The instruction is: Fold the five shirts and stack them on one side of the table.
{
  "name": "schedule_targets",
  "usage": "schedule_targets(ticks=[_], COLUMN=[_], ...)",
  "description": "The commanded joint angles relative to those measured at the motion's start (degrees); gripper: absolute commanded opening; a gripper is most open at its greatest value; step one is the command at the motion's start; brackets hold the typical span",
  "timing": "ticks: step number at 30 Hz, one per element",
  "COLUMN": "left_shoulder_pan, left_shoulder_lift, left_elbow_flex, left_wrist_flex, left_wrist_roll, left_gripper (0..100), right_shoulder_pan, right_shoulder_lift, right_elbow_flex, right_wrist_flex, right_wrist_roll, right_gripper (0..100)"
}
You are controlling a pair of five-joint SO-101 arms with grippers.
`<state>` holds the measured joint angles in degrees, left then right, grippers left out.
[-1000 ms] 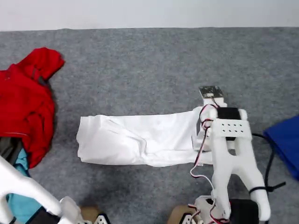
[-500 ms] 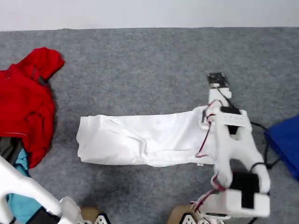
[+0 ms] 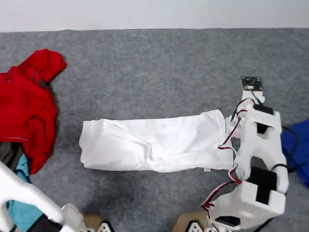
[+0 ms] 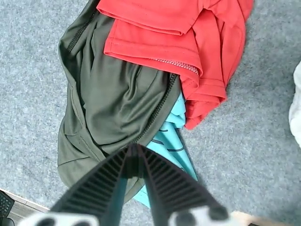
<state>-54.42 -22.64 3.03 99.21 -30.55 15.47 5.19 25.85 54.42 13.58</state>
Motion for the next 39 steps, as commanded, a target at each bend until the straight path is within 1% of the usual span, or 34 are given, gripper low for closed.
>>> schedule_targets(ticks=[1,4,6,8,9,12,16,19,23,27,32,36,39], left_shoulder_pan=[0.53,1.49,3.69,7.30,9.93,21.10,34.37,41.93,48.88,52.75,53.01,53.19,52.84], left_shoulder_lift=[-2.11,-2.11,-2.29,-3.69,-4.22,-4.57,0.26,6.24,13.27,20.31,30.59,37.01,40.18], left_elbow_flex=[-0.13,-0.31,-0.31,-0.40,-0.40,-0.31,-0.13,-0.13,-0.13,-0.13,-0.13,-0.75,-1.98], left_wrist_flex=[1.23,1.23,1.23,1.14,1.14,0.79,-2.81,-4.84,-9.14,-13.63,-18.20,-18.55,-18.37], left_wrist_roll=[0.44,0.44,0.53,1.32,2.73,6.86,14.33,17.14,20.04,20.22,19.96,18.11,17.93], left_gripper=[0,0,0,0,0,0,0,0,0,0,0,0,0], right_shoulder_pan=[-1.45,-3.74,-5.23,-6.64,-7.16,-8.92,-9.71,-9.71,-9.63,-9.71,-11.47,-12.09,-11.82], right_shoulder_lift=[-4.79,-7.52,-8.57,-8.75,-8.75,-8.75,-8.92,-8.75,-8.66,-8.57,-6.90,-0.04,5.58], right_elbow_flex=[-4.13,-4.48,-4.57,-4.31,-4.31,-4.22,-4.40,-4.48,-4.13,-2.90,0.44,-0.09,-2.81], right_wrist_flex=[3.47,3.38,2.95,1.98,1.89,2.15,1.80,0.13,-4.35,-9.80,-17.80,-20.97,-20.79], right_wrist_roll=[0.35,0.18,0.18,0.18,0.18,0.09,0.09,0.18,0.26,0.26,0.26,0.26,0.26], right_gripper=[0.9,0.9,0.9,0.9,0.9,0.9,1.1,1.2,1.2,1.1,1.0,1.0,1.0])
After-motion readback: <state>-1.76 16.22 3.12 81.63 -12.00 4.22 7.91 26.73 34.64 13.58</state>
